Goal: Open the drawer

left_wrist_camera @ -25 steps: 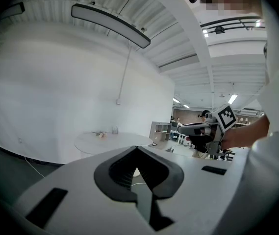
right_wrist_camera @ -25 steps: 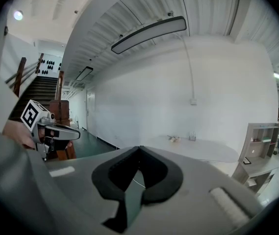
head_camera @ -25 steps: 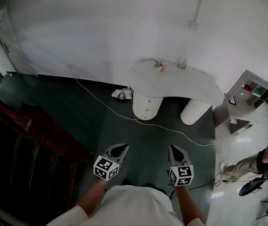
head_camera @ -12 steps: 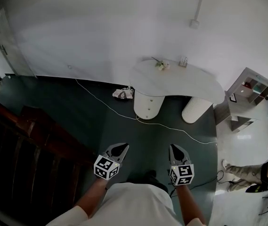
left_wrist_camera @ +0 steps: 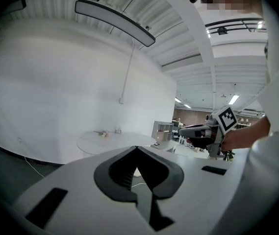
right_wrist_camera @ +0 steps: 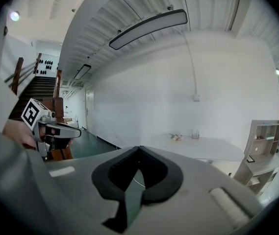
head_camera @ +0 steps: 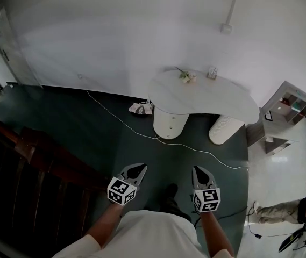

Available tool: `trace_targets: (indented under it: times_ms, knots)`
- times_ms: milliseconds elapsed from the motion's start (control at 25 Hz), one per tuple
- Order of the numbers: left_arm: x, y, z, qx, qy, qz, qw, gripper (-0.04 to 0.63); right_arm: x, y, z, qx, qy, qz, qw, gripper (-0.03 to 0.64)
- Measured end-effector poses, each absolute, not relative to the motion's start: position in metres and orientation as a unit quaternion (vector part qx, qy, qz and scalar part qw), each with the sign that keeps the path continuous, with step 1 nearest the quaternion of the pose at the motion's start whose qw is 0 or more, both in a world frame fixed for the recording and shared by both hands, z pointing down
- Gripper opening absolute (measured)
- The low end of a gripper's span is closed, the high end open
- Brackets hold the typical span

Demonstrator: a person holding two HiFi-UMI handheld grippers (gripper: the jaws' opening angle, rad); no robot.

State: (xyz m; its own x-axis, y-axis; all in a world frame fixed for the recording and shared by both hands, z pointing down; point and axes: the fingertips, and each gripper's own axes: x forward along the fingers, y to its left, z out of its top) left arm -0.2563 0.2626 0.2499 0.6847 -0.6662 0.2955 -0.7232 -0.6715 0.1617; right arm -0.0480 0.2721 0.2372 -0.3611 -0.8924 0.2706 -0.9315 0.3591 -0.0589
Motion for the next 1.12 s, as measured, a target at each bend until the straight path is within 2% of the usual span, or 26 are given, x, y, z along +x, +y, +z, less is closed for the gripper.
trace_targets:
  times_ms: [560, 1120]
  knots:
    - [-0.218, 0.159, 0.26, 0.897, -0.4, 0.114, 0.147, 0.005, -0.016, 0.153, 0.258, 0.526, -0.834, 0.121, 0.112, 0.011]
    - [-0.153, 0.065, 0.29, 0.876, -0.431, 0.131, 0.172, 0.005, 0.033, 0.048, 0.319, 0.48, -0.849, 0.171, 0.141, 0.011]
